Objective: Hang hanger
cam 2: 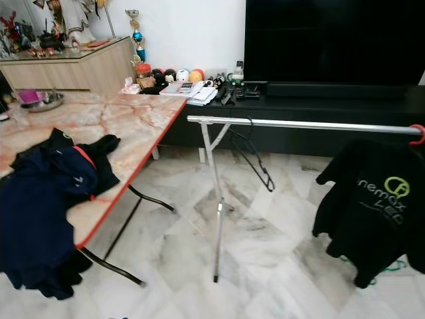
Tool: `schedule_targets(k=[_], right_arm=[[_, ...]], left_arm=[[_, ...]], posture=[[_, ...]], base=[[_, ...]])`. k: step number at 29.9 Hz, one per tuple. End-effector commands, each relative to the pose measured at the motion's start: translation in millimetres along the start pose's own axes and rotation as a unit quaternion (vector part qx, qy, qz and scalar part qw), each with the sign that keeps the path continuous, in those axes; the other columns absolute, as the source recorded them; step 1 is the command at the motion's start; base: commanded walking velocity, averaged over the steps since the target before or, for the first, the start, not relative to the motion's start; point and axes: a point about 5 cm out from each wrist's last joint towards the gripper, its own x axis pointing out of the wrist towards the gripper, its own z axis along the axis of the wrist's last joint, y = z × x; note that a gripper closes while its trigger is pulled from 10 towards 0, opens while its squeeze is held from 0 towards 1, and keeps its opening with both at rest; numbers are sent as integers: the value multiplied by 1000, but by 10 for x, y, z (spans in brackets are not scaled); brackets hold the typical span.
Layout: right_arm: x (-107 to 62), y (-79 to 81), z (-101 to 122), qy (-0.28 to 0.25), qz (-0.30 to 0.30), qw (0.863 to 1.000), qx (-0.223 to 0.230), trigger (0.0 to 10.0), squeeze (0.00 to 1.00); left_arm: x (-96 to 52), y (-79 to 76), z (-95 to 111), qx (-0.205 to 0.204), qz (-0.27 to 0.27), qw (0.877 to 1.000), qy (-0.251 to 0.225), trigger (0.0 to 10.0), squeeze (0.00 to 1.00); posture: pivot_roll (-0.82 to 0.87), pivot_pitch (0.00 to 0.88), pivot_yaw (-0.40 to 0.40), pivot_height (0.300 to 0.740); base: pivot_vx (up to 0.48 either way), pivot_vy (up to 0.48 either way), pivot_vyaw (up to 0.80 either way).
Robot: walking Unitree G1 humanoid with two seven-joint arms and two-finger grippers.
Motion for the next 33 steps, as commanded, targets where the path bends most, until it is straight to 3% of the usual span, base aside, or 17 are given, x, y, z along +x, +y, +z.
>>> schedule_targets(k=[1, 12, 33], right_arm=[[0, 41, -11, 1, 5, 1000, -10, 10000, 0], [-19, 94, -106, 15, 7, 1000, -14, 10000, 0], [-24, 36, -136, 26, 4, 1000, -18, 10000, 0]], left_arm=[[0, 17, 2, 4, 0, 1000, 3, 10000, 0], [7, 32, 48, 12, -1, 1000, -1, 10000, 0], [7, 37, 52, 0, 4, 1000, -3, 10000, 0]], posture=[[-2, 0, 49, 740], [-5, 0, 56, 740], [20, 0, 38, 740]], base=[[0, -356, 0], [0, -353, 0], [0, -352, 0]])
